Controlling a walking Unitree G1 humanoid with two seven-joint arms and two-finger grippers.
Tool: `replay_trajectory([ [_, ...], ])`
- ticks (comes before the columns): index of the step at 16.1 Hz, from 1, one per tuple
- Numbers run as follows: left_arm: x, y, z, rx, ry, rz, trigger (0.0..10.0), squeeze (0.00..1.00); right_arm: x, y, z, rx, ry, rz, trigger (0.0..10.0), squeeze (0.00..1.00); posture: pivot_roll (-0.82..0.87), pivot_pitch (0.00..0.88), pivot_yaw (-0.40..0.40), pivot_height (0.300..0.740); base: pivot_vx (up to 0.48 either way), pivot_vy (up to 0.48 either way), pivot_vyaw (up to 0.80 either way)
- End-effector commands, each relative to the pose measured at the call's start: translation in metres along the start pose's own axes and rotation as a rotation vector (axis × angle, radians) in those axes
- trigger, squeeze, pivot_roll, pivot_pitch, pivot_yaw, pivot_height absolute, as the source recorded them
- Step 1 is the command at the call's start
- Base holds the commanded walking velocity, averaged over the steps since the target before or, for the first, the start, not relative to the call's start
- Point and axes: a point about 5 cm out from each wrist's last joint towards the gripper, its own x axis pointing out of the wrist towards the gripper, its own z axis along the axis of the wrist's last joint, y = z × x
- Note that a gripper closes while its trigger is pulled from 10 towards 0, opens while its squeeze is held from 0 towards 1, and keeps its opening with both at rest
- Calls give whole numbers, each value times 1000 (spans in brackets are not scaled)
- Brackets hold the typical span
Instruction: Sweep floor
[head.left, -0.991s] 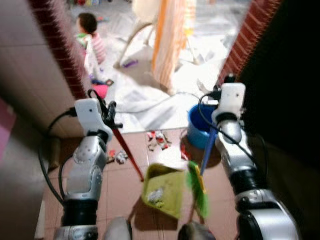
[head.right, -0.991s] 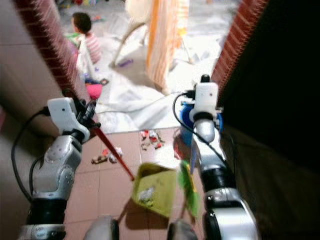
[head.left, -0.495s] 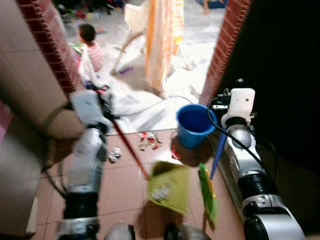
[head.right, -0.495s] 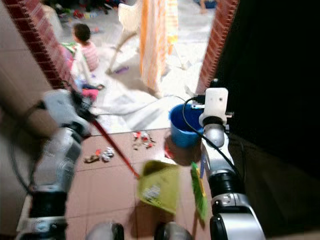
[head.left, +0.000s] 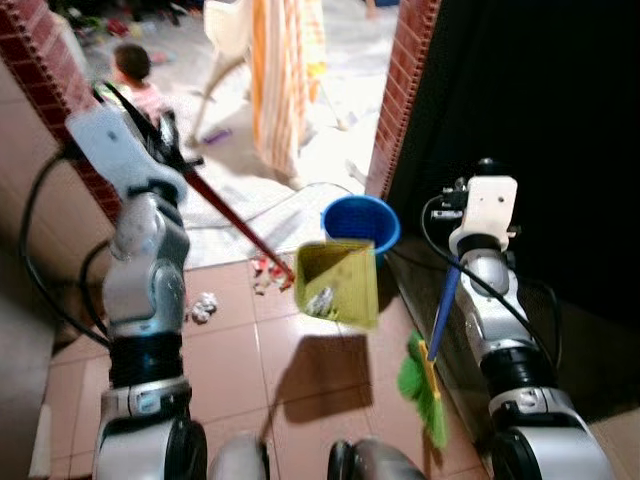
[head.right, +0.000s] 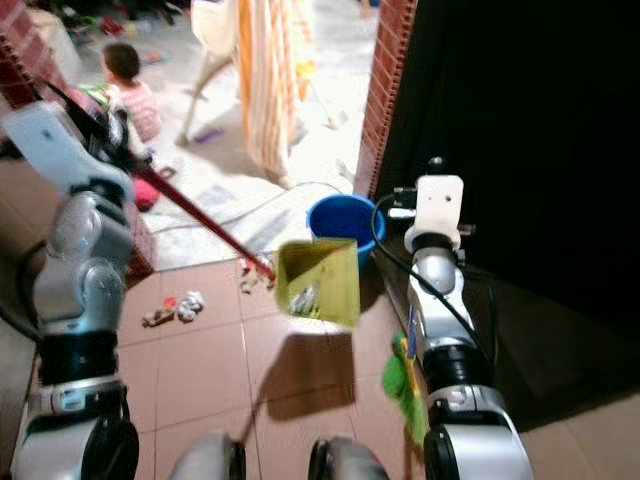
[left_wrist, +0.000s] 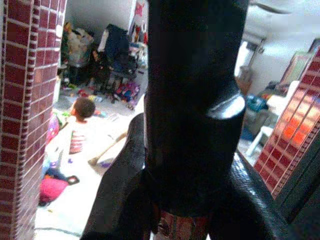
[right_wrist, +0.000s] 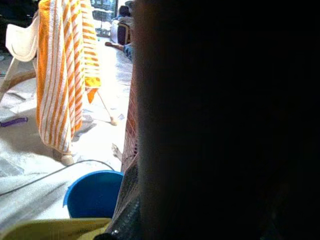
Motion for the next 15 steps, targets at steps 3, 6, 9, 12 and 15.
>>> replay_trajectory([
  [3,14,8,36,2,-148,49,10000,0,2,2,5,-7,-19,13,10000,0,8,56,-6,740,0,0,0],
  [6,24,8,51,-1,-208,66,10000,0,1,3,5,-7,-18,16,10000,0,4,65,-10,740,0,0,0],
  [9,31,2,54,-5,-225,64,10000,0,1,5,6,-2,-19,21,10000,0,1,67,-8,740,291,0,0],
  [12,32,-3,50,-8,-226,51,10000,0,0,3,5,2,-14,16,10000,0,-1,69,-6,740,427,0,-456],
  [15,31,-6,45,-7,-219,43,10000,0,-1,4,4,-3,-16,26,10000,0,0,70,-9,740,480,0,-267],
])
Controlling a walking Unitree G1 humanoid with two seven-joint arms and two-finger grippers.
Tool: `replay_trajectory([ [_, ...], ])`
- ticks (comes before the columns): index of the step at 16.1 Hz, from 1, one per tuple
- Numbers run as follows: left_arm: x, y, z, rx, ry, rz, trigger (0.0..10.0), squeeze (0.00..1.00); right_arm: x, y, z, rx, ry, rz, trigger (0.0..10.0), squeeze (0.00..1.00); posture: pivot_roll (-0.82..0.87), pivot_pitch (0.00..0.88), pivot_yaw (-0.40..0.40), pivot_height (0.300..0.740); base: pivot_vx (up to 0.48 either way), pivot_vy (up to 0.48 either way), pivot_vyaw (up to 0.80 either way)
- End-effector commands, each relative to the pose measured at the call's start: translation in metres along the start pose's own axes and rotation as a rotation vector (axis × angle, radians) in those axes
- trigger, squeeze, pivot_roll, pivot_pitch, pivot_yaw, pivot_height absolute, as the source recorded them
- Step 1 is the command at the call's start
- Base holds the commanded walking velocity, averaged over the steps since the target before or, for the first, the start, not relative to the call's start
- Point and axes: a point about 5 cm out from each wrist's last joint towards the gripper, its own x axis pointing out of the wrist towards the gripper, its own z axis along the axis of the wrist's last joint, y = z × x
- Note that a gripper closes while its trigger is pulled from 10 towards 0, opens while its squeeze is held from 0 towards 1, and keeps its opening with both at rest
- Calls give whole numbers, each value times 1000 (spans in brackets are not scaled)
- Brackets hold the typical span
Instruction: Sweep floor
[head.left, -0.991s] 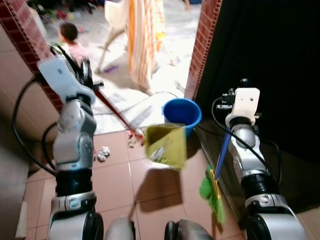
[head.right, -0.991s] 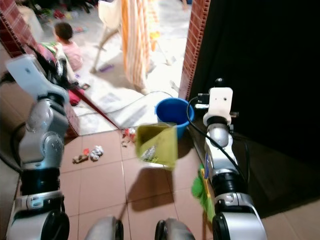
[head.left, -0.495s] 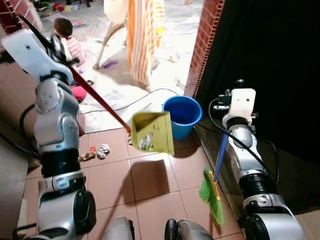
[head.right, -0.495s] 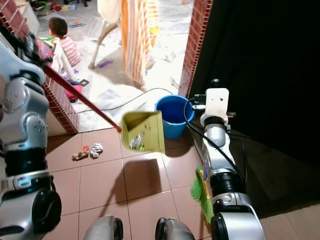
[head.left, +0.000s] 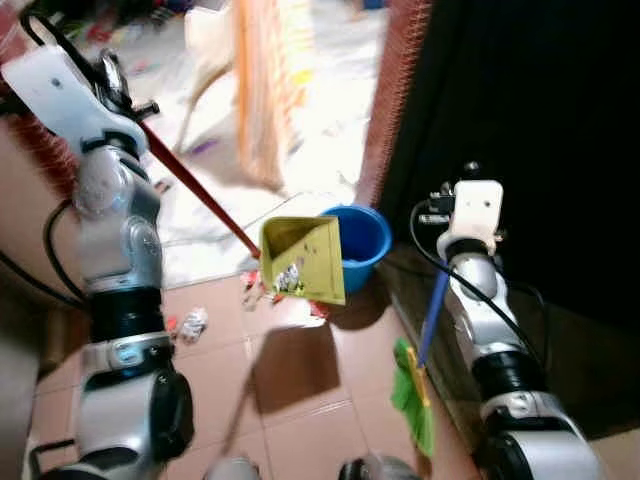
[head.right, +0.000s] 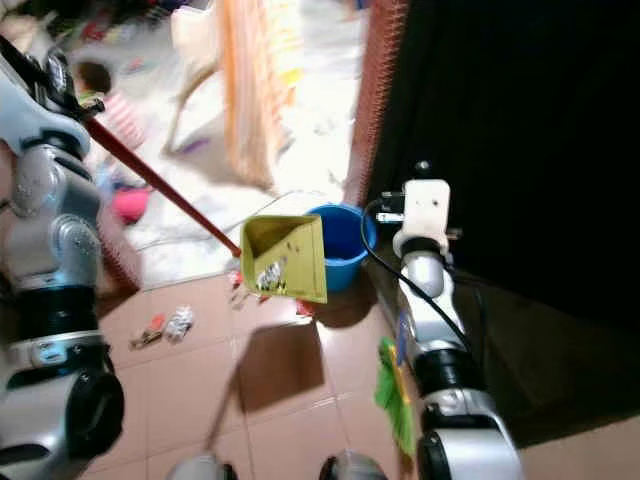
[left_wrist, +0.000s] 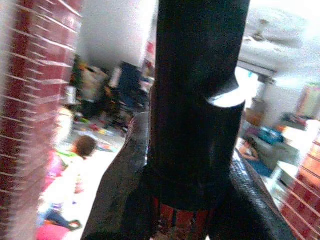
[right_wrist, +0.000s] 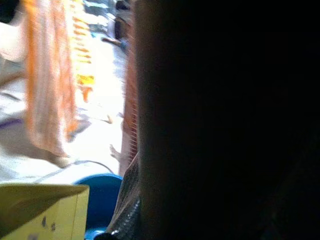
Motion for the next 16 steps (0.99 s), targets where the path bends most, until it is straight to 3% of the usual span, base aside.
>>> replay_trajectory([
  [1,5,-7,16,-39,-80,-14,10000,0,2,1,9,-12,-34,11,10000,0,0,70,-9,740,480,0,0],
  [7,7,-2,14,-18,-85,21,10000,0,1,4,8,-8,-30,27,10000,0,-1,71,-11,740,464,0,0],
  [16,15,-5,35,53,-186,28,10000,0,0,5,8,-2,-28,39,10000,0,3,77,-11,740,371,304,0],
])
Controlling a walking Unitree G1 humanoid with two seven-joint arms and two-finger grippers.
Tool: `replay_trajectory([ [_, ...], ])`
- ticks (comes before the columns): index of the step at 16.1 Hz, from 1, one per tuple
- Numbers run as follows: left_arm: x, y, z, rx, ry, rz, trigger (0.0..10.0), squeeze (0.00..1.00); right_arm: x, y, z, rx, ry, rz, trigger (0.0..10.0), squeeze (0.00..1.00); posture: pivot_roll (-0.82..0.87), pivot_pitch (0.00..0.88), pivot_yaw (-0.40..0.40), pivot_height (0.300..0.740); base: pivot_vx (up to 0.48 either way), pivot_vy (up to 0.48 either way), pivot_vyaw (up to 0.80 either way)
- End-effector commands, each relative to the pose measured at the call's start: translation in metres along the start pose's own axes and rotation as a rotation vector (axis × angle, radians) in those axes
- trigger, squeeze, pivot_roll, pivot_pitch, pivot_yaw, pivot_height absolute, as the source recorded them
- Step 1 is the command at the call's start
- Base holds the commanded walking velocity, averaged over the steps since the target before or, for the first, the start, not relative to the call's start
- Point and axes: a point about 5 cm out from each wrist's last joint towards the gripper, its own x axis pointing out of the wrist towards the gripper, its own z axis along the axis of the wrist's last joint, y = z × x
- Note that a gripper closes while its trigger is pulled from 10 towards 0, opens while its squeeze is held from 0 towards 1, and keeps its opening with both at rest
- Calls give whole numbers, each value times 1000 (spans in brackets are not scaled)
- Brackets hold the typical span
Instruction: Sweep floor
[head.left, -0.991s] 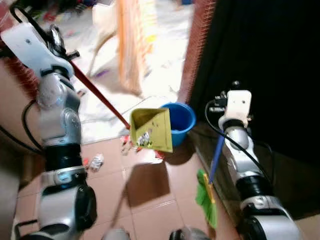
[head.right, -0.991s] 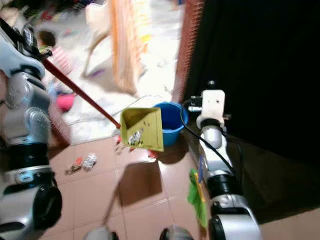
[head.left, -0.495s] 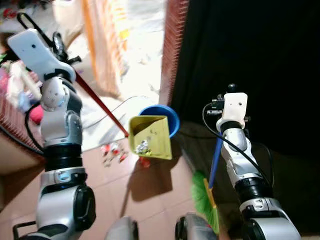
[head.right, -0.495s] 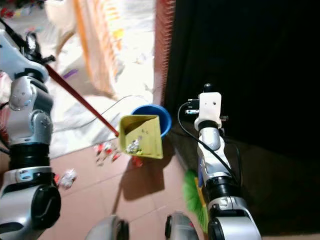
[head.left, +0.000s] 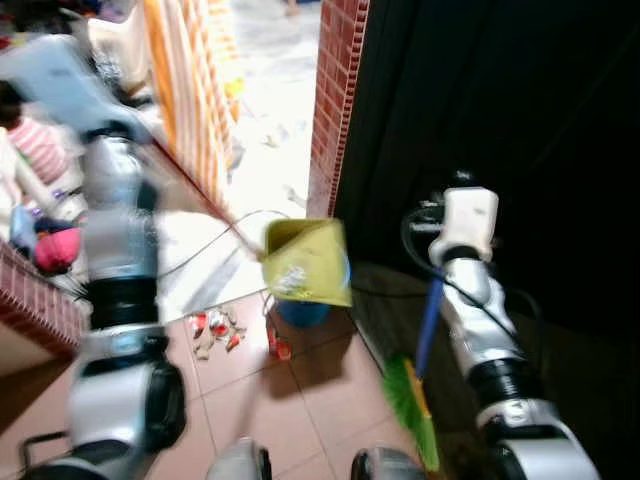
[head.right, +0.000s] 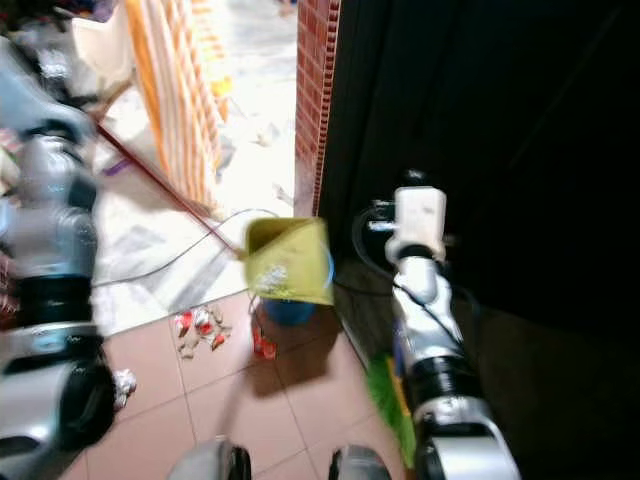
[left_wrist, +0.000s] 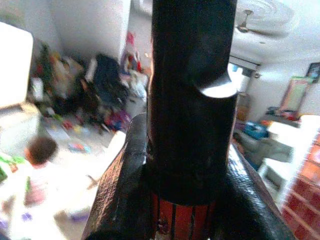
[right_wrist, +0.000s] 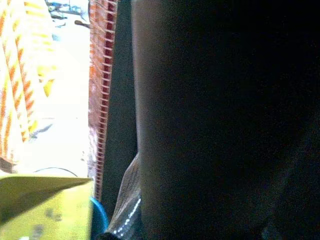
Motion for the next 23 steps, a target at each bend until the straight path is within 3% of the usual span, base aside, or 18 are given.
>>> replay_trajectory([
  [1,4,-19,26,16,-141,-59,10000,0,3,-10,9,-7,-37,-23,10000,0,3,77,-10,740,360,319,0],
  [7,-6,-30,16,93,-173,-75,10000,0,2,-9,9,-10,-37,-16,10000,0,-3,79,-13,740,107,96,0],
  [17,-39,-82,1,92,-210,-212,10000,0,-2,-7,7,-9,-31,-14,10000,0,-12,93,-12,740,0,0,0],
  [23,-82,-135,-9,71,-239,-606,10000,0,-1,-4,8,-2,-29,-14,10000,0,1,102,-4,740,0,0,0],
])
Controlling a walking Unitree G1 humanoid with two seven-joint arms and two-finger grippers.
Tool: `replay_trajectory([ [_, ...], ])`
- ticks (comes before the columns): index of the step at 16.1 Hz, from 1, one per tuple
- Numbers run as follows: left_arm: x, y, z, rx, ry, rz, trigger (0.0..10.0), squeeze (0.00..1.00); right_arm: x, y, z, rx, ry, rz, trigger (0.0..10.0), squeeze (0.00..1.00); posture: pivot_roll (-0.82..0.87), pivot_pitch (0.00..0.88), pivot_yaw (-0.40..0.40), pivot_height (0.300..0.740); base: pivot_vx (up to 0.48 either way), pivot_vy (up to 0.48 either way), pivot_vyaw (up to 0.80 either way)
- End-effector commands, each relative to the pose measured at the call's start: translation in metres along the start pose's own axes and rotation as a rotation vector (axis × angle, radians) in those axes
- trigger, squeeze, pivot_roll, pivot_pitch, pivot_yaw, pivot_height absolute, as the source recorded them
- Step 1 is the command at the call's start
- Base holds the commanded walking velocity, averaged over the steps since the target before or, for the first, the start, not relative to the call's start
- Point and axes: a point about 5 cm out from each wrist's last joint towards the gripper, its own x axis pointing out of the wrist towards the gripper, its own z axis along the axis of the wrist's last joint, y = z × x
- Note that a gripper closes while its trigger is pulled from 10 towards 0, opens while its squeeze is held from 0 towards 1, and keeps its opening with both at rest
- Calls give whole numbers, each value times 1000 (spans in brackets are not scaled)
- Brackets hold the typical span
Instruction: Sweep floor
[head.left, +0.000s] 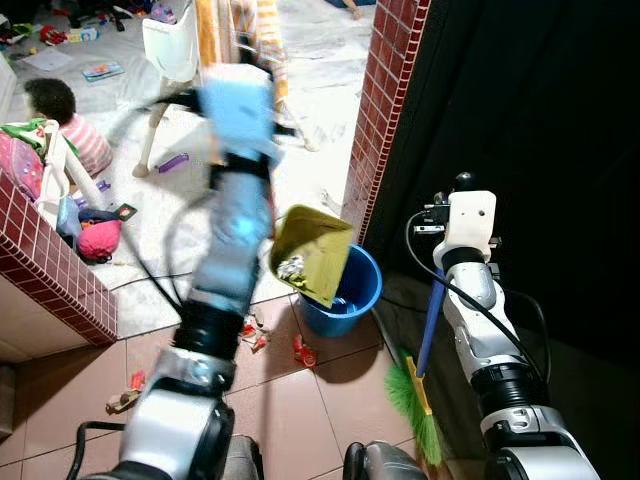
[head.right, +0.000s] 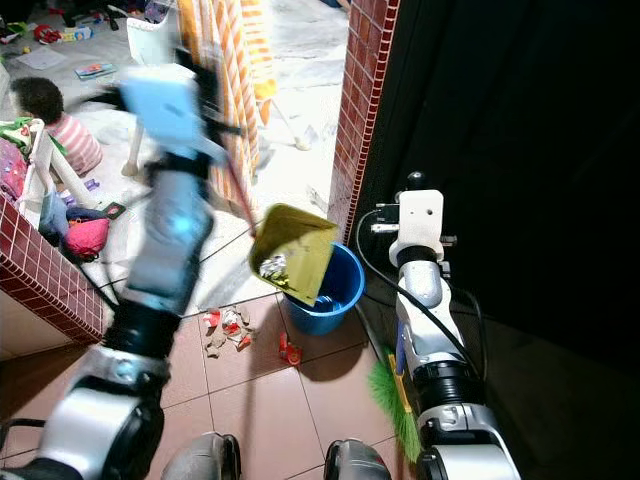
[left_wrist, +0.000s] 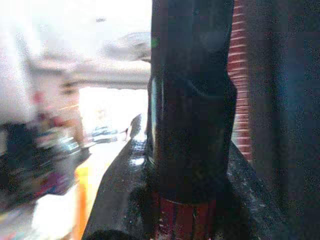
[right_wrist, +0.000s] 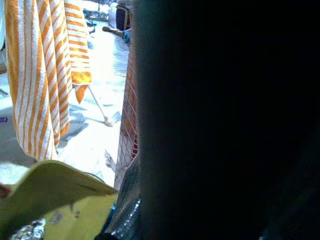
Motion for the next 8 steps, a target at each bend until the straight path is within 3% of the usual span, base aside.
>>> replay_trajectory([
  [1,-2,-17,10,-11,-73,-122,10000,0,3,1,7,4,-24,-8,10000,0,-1,102,-3,740,0,0,0],
  [3,-17,-48,2,-43,-45,-364,10000,0,4,0,8,3,-27,-11,10000,0,-6,102,-3,740,0,0,0],
  [5,-50,-80,-20,-22,68,-733,10000,0,4,-2,9,-2,-29,-14,10000,0,-11,101,-1,740,0,0,0],
  [7,-57,-79,-25,-19,93,-765,10000,0,5,-3,10,-3,-31,-15,10000,0,-11,102,-2,740,0,0,0],
  [8,-61,-75,-27,23,79,-780,10000,0,5,-3,9,-4,-29,-13,10000,0,-6,103,-9,740,0,0,0],
])
